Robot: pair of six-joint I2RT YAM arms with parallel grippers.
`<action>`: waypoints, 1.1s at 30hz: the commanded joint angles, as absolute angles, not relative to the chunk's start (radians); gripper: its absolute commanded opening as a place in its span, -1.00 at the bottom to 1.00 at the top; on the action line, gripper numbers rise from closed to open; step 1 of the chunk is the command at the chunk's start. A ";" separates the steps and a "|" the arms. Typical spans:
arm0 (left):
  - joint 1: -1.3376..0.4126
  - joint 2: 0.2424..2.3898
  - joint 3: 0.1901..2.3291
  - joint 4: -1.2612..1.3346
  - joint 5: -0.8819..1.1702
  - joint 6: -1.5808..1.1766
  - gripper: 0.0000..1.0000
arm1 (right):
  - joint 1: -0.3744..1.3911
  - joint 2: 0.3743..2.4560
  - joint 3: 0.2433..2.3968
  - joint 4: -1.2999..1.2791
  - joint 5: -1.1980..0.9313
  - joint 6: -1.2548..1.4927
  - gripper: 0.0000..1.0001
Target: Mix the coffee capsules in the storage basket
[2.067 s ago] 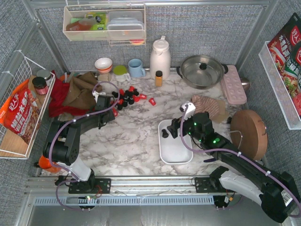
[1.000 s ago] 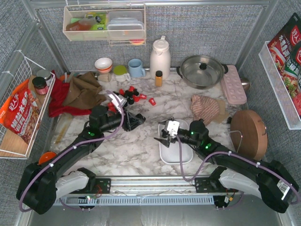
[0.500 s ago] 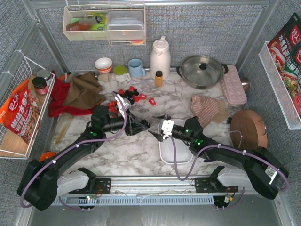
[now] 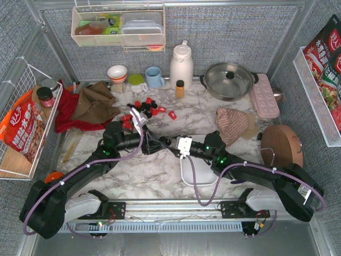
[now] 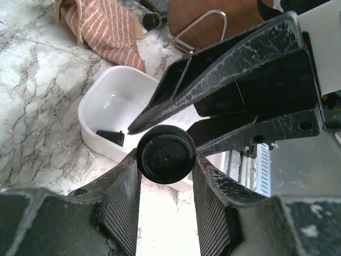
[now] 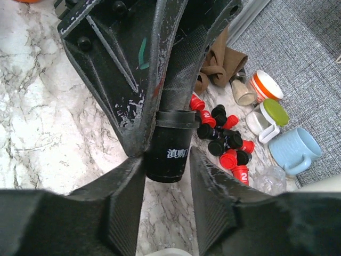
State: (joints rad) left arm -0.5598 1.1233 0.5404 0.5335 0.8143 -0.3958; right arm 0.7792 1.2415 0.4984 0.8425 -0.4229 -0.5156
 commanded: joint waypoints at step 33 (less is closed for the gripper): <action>-0.359 1.372 0.674 0.085 -0.231 -0.573 0.98 | 0.775 0.965 0.459 0.201 0.198 -0.193 0.05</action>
State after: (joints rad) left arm -0.3878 1.2816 0.6361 0.1574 -0.1833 -0.5377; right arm 0.7757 0.9672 0.4580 0.2573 0.1616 -0.3050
